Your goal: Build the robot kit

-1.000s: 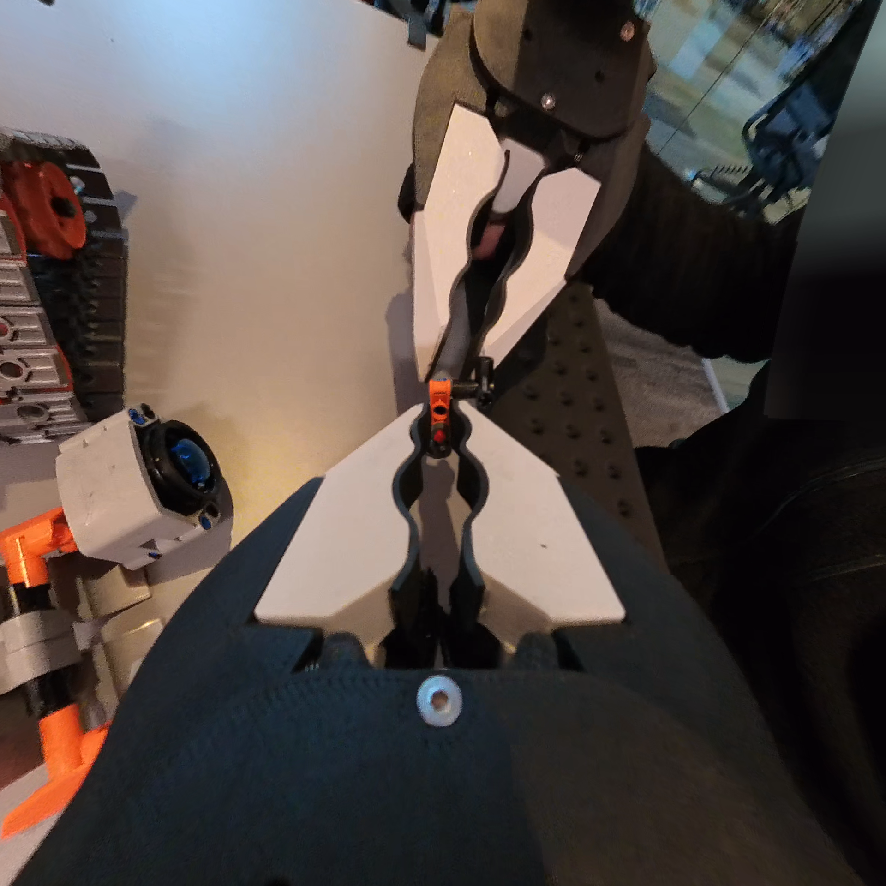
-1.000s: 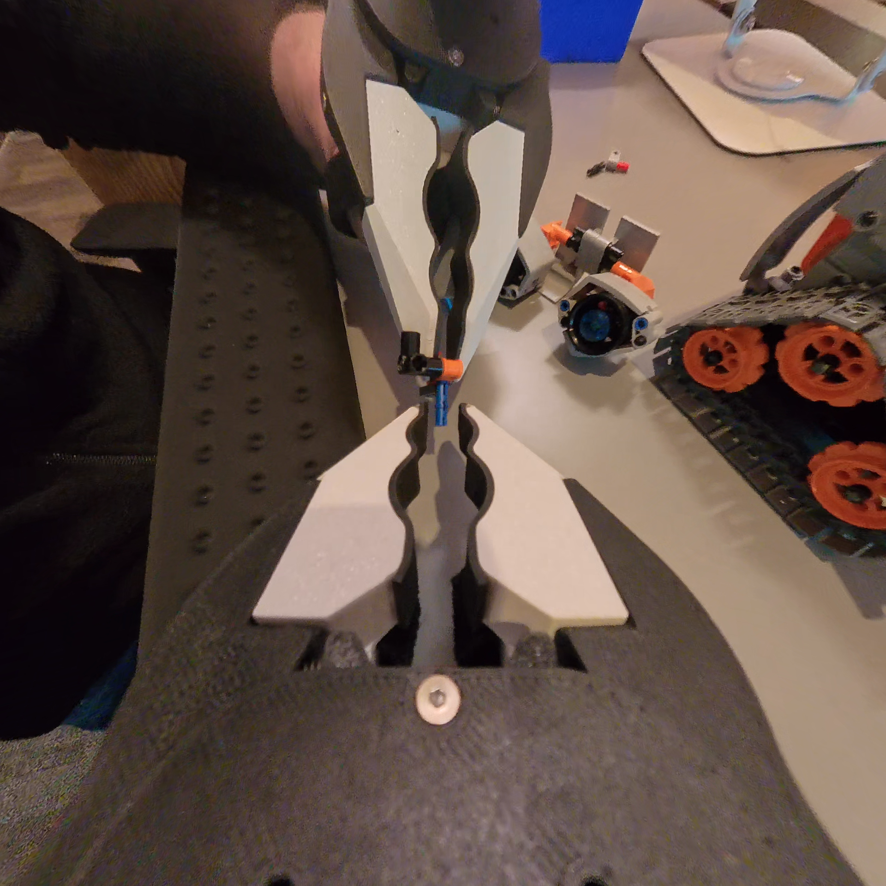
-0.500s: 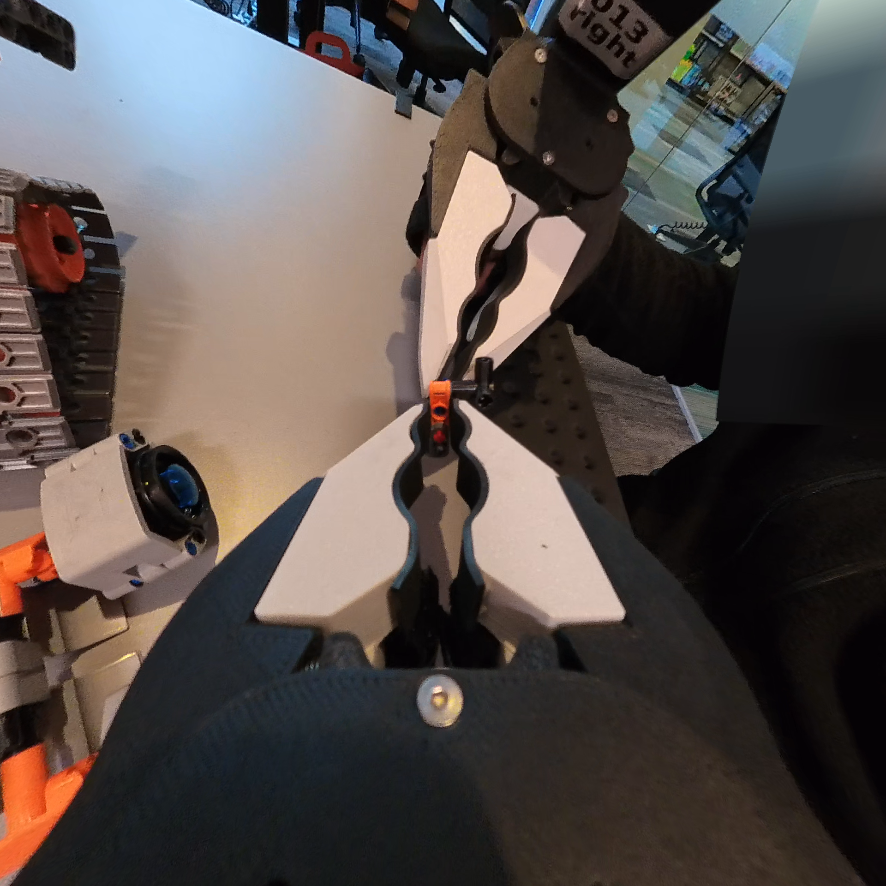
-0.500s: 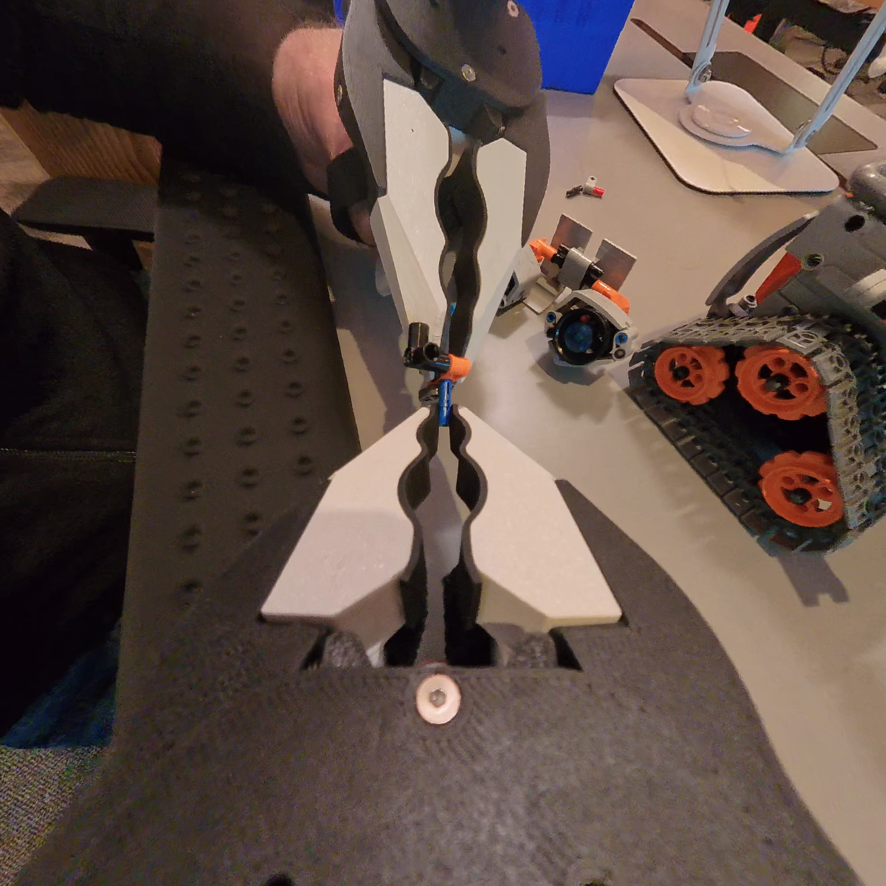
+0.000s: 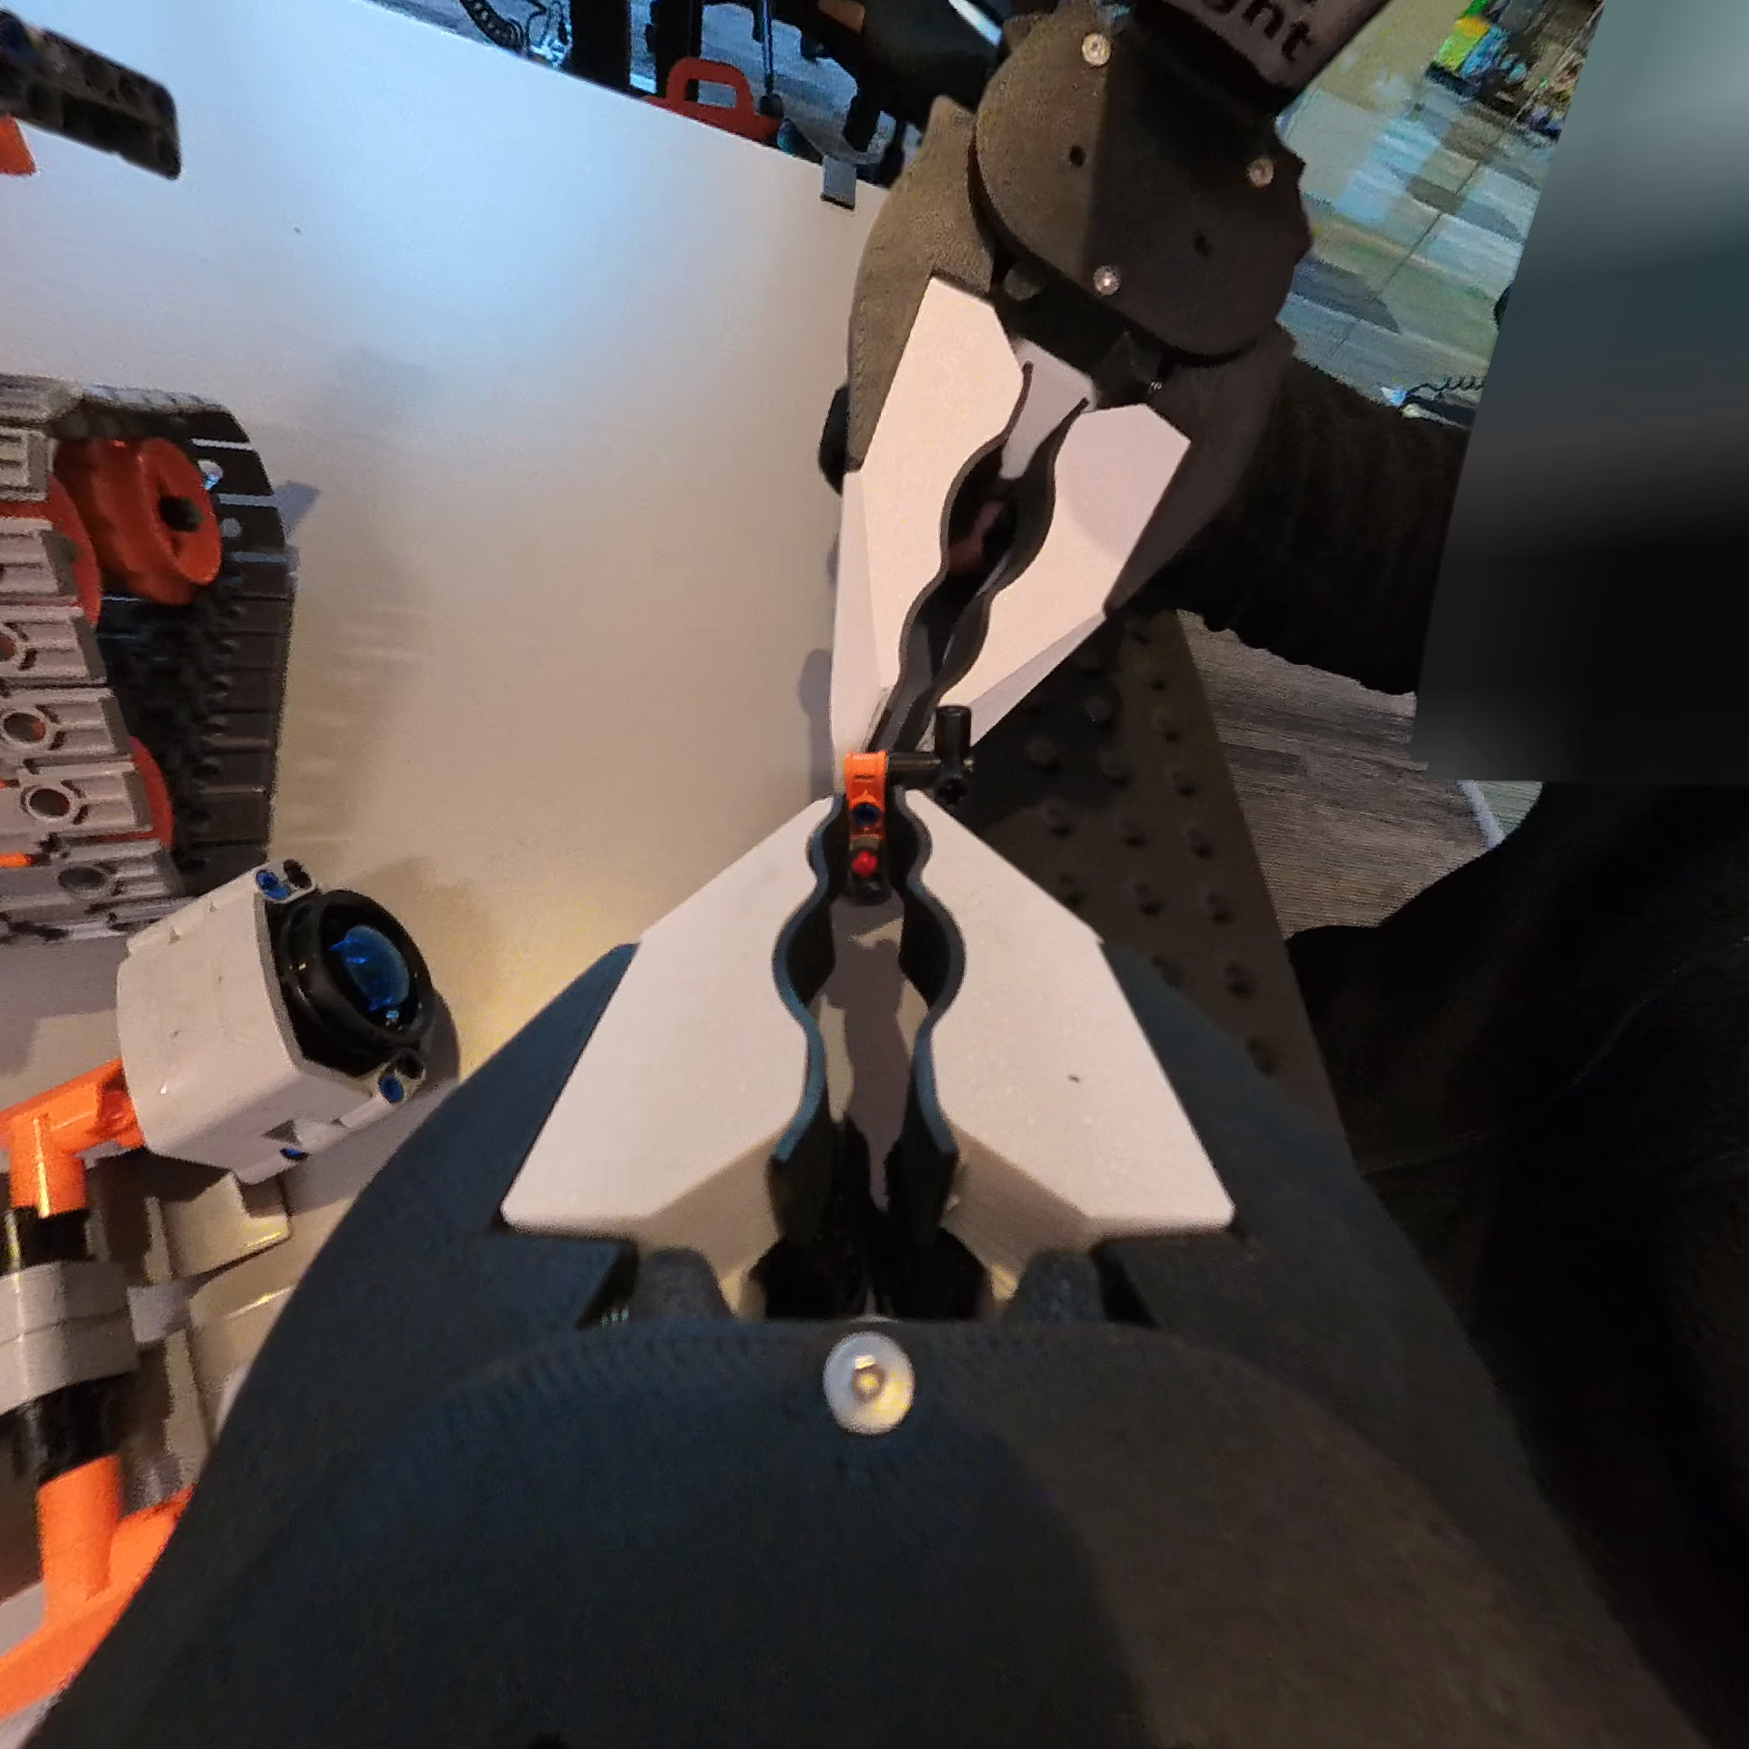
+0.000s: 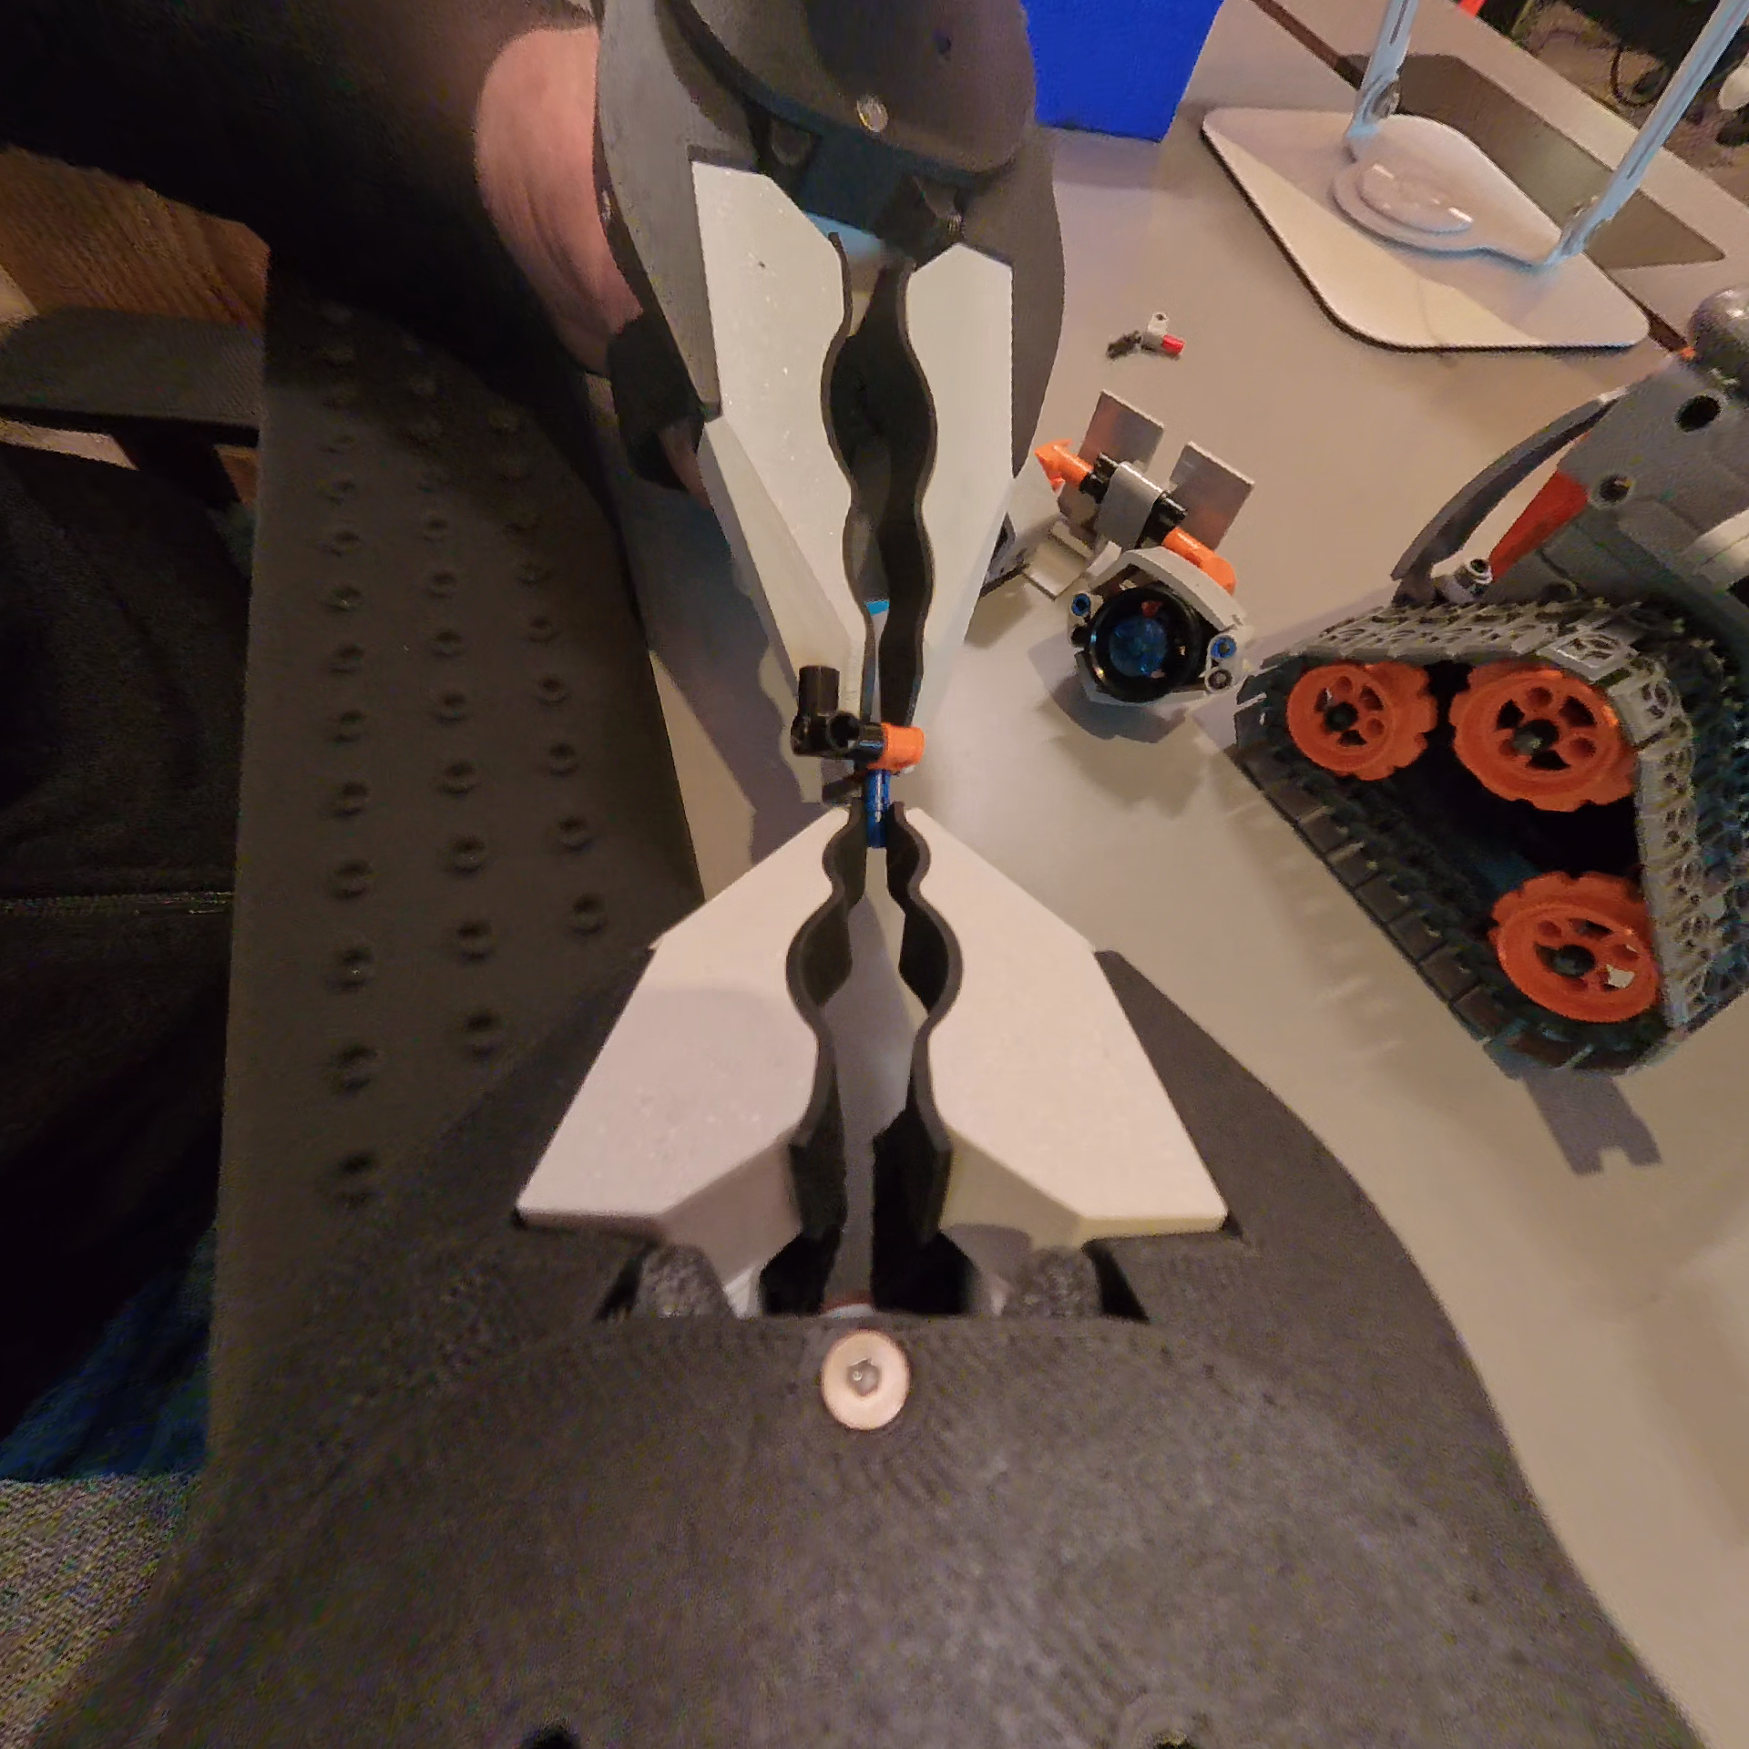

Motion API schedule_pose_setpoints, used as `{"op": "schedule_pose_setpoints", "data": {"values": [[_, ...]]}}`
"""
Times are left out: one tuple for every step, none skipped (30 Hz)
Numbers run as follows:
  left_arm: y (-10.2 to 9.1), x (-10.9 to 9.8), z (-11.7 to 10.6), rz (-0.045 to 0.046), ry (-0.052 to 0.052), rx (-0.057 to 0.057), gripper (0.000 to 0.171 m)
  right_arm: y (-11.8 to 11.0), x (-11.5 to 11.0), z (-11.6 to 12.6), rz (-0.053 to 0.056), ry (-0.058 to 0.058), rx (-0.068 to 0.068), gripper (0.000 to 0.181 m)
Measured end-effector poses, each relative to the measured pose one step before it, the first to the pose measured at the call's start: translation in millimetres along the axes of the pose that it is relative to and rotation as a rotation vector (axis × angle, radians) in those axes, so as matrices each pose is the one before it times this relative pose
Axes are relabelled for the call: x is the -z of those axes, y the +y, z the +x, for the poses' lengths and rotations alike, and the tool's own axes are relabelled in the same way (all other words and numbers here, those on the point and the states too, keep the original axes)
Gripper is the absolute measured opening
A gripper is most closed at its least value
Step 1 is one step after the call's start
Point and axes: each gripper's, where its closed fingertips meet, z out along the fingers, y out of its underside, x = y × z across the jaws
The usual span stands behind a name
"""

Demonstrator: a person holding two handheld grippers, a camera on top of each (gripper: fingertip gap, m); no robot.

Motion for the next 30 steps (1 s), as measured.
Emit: {"op": "schedule_pose_setpoints", "data": {"values": [[1.07,-0.43,-0.43,-0.00771,-0.0057,-0.0077,0.006,0.86,-0.72,-0.91,-0.0083,0.0021,0.0113,0.001],[1.35,-0.5,1.05,-0.00901,0.0058,-0.0027,0.006,0.79,-0.49,-1.09,-0.0046,-0.0051,0.0028,0.001],[0.94,-0.78,0.07,-0.00238,-0.0038,-0.0053,0.006,0.08,-0.02,0.09,0.0002,-0.0036,-0.0047,0.001],[-0.58,-0.17,0.07,0.00431,-0.0024,-0.0025,0.006,-0.79,0.47,-0.51,0.0049,-0.0035,0.0017,0.001],[-0.42,-0.42,1.76,0.0007,0.0097,-0.0005,0.006,0.09,-0.19,-1.34,-0.0006,-0.0064,0.005,0.001],[1.05,-1.12,0.08,-0.00777,-0.0051,-0.0085,0.006,1.3,-0.94,0.67,-0.0097,0.0048,-0.0006,0.0],[0.2,-1.16,-1.71,-0.00402,-0.0158,-0.0108,0.006,0.85,-0.36,0.2,-0.0059,-0.0002,-0.001,0.0],[-0.35,-1.11,0.58,-0.00663,0.0012,-0.006,0.006,-0.46,0.14,-1.02,0.0031,-0.007,0.0011,0.0],[-0.64,-0.15,1.4,-0.00316,0.0064,-0.0097,0.006,-1.0,0.52,0.28,0.0076,0.0027,-0.0012,0.0],[-1.36,0.37,-0.63,0.00853,-0.004,0.0002,0.006,-1.23,0.77,2.13,0.011,0.0078,-0.0097,0.0],[-2.64,0.99,-1.92,0.0175,-0.0016,0.0159,0.006,-2.8,1.63,2.27,0.0242,0.0046,-0.0133,0.001],[-3.82,2.69,-0.3,0.01773,0.0148,0.017,0.006,-4.67,2.65,2.59,0.039,-0.001,-0.0223,0.002],[-6.0,3.62,-0.89,0.02945,0.0063,0.0147,0.006,-5.08,3.26,2.68,0.0398,-0.0019,-0.0242,0.003],[-5.11,2.09,0.1,0.02507,0.0048,0.012,0.006,-2.57,2.24,0.92,0.023,-0.006,-0.016,0.003],[-1.02,0.62,0.43,0.00272,0.0038,0.0027,0.006,-0.55,0.86,0.39,0.0056,0.0004,-0.0043,0.003],[-0.15,0.52,-1.06,0.00544,-0.0048,0.0008,0.006,-1.47,1.02,0.84,0.0082,0.0098,0.0053,0.004],[-1.2,1.21,0.3,0.01435,0.0109,0.0146,0.006,-1.57,1.17,-0.09,0.0115,0.0031,0.0038,0.003],[-1.08,1.2,0.37,0.01219,0.0139,0.015,0.006,-0.82,1.11,0.15,0.0076,-0.0002,-0.0022,0.003],[-0.47,0.82,-0.21,0.00607,0.0022,0.0026,0.006,-0.72,0.6,0.26,0.0059,-0.0032,-0.0062,0.003],[-0.53,0.48,0.31,0.00268,0.0009,-0.0029,0.006,-0.31,0.29,-0.08,0.003,-0.0054,-0.0051,0.003],[-0.12,0.16,0.35,-0.00108,0.0,-0.0052,0.006,-0.22,0.17,-0.19,0.0016,-0.0029,-0.0013,0.003],[-0.17,0.03,0.46,0.00081,0.0002,-0.0038,0.006,-0.5,0.29,-0.32,0.0035,-0.0022,0.0004,0.003],[-0.29,0.21,0.46,0.00373,0.002,0.0011,0.006,-0.29,0.11,-0.23,0.0019,-0.0006,0.0008,0.003],[-0.39,0.29,-0.09,0.00464,0.0007,0.0016,0.006,-0.15,0.1,-0.24,-0.0002,-0.0008,0.0021,0.003],[0.1,-0.17,0.22,0.00081,0.0029,0.0005,0.006,-0.02,0.46,-0.81,-0.0023,0.0009,0.0077,0.002],[-0.04,-0.38,0.96,0.00033,0.0061,0.0001,0.006,-0.07,0.5,-0.79,-0.0011,0.0034,0.0108,0.002],[-0.26,-0.21,0.96,0.00201,0.0045,-0.0018,0.006,-0.57,0.67,-0.76,0.0012,0.0011,0.0055,0.002],[-0.39,-0.34,0.8,0.00324,0.0039,-0.0004,0.006,-0.65,0.81,-0.37,0.0026,0.0011,0.0025,0.001],[-0.46,-0.49,0.66,0.0032,0.0016,-0.0016,0.006,0.07,0.32,-0.12,-0.0015,-0.0002,0.0004,0.001],[0.45,-0.64,-0.32,-0.00138,-0.0043,-0.0037,0.006,0.37,-0.12,0.21,-0.0037,0.0027,0.0,0.001]]}}
